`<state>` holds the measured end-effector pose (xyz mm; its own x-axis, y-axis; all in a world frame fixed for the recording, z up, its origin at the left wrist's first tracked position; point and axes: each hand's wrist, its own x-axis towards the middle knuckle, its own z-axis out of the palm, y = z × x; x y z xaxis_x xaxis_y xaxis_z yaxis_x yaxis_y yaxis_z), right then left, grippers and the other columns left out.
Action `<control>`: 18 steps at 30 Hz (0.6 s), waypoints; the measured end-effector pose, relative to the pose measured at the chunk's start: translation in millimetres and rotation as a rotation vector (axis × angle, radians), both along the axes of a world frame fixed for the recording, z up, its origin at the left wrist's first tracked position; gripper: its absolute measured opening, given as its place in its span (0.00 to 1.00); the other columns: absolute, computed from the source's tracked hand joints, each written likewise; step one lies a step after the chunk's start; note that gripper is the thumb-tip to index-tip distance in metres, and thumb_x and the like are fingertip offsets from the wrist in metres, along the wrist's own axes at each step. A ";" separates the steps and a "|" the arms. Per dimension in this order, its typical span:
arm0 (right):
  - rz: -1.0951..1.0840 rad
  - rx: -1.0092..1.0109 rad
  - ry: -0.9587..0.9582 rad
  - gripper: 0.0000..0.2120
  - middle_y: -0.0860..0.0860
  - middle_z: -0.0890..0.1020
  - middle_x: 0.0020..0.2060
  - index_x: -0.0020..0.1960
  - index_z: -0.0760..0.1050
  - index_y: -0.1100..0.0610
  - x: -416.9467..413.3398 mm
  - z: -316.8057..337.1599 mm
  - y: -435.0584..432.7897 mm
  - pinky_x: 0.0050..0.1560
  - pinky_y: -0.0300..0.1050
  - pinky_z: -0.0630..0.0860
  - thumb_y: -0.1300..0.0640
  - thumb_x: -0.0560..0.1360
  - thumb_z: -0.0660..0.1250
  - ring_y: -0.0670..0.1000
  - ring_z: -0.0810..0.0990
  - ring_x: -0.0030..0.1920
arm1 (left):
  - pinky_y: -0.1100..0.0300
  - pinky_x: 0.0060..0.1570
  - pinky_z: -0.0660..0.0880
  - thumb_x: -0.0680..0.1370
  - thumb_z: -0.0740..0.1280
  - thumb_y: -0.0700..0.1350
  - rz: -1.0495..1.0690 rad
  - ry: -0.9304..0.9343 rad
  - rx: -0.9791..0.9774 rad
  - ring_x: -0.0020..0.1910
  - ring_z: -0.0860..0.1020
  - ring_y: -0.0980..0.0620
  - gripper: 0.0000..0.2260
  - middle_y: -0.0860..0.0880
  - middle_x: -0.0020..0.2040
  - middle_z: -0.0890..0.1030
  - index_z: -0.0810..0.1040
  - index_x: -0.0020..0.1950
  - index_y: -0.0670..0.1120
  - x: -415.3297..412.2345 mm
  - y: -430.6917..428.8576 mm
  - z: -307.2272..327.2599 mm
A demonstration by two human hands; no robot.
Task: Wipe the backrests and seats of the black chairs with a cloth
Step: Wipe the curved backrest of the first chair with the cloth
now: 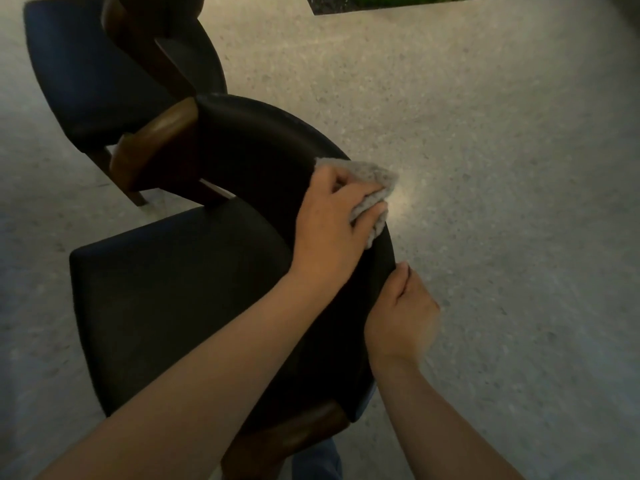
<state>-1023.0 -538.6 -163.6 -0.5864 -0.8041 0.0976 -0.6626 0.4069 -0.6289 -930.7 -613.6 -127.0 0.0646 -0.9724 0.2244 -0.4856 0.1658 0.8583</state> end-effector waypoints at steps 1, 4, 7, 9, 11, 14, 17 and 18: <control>0.004 -0.009 -0.002 0.21 0.45 0.68 0.24 0.33 0.68 0.56 0.1 -0.4 0.3 0.26 0.40 0.56 0.54 0.83 0.53 0.44 0.67 0.24 | 0.64 0.55 0.75 0.76 0.72 0.45 -0.046 -0.059 -0.013 0.53 0.73 0.58 0.12 0.50 0.55 0.72 0.80 0.58 0.45 -3.9 -4.9 -1.0; 0.000 -0.021 -0.010 0.20 0.47 0.70 0.25 0.33 0.68 0.55 0.5 -1.4 -0.1 0.26 0.40 0.56 0.52 0.82 0.52 0.47 0.68 0.24 | 0.53 0.49 0.78 0.75 0.72 0.47 -0.114 -0.265 -0.042 0.49 0.74 0.49 0.13 0.46 0.54 0.73 0.82 0.57 0.44 -7.1 -17.9 -6.6; -0.002 -0.017 -0.003 0.19 0.44 0.68 0.25 0.33 0.68 0.54 0.0 -0.8 -0.2 0.26 0.38 0.56 0.53 0.82 0.53 0.42 0.66 0.24 | 0.60 0.56 0.76 0.76 0.71 0.46 -0.024 -0.205 0.006 0.52 0.75 0.54 0.14 0.50 0.57 0.71 0.79 0.60 0.45 1.0 -27.8 -6.4; -0.002 -0.008 -0.001 0.18 0.43 0.67 0.25 0.34 0.68 0.54 -0.3 -0.6 0.0 0.27 0.37 0.56 0.55 0.83 0.55 0.39 0.65 0.25 | 0.68 0.59 0.72 0.78 0.69 0.47 0.123 -0.080 0.072 0.54 0.74 0.59 0.14 0.54 0.58 0.69 0.78 0.62 0.46 9.5 -28.3 -8.0; -0.008 -0.018 0.019 0.18 0.43 0.68 0.26 0.34 0.69 0.54 0.1 -0.4 -0.3 0.27 0.35 0.55 0.54 0.82 0.54 0.38 0.63 0.25 | 0.72 0.57 0.70 0.79 0.68 0.48 0.214 -0.020 0.130 0.53 0.72 0.61 0.13 0.57 0.58 0.67 0.77 0.62 0.47 14.2 -20.3 -12.8; -0.010 -0.030 0.027 0.18 0.43 0.67 0.25 0.34 0.71 0.54 1.0 -0.5 -1.2 0.27 0.35 0.54 0.53 0.80 0.54 0.38 0.63 0.24 | 0.74 0.52 0.69 0.79 0.67 0.48 0.244 0.019 0.231 0.51 0.73 0.64 0.11 0.57 0.58 0.67 0.77 0.60 0.47 16.7 2.1 -28.9; 0.003 -0.026 0.008 0.18 0.43 0.66 0.23 0.33 0.69 0.53 1.0 0.2 -0.8 0.26 0.36 0.55 0.52 0.80 0.53 0.40 0.65 0.23 | 0.78 0.50 0.69 0.78 0.68 0.48 0.234 0.043 0.280 0.52 0.72 0.69 0.12 0.56 0.58 0.69 0.77 0.61 0.47 24.8 11.7 -39.3; 0.003 -0.023 0.004 0.19 0.43 0.66 0.23 0.32 0.68 0.53 0.8 0.2 -0.6 0.26 0.37 0.55 0.52 0.80 0.53 0.40 0.65 0.23 | 0.79 0.51 0.69 0.78 0.68 0.48 0.228 0.059 0.258 0.53 0.71 0.69 0.12 0.56 0.57 0.69 0.78 0.60 0.47 27.5 9.6 -38.3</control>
<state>-1022.2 -539.2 -163.4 -0.5833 -0.8036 0.1183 -0.6664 0.3901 -0.6354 -903.2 -603.9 -165.3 0.2919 -0.9557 -0.0380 -0.4334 -0.1675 0.8855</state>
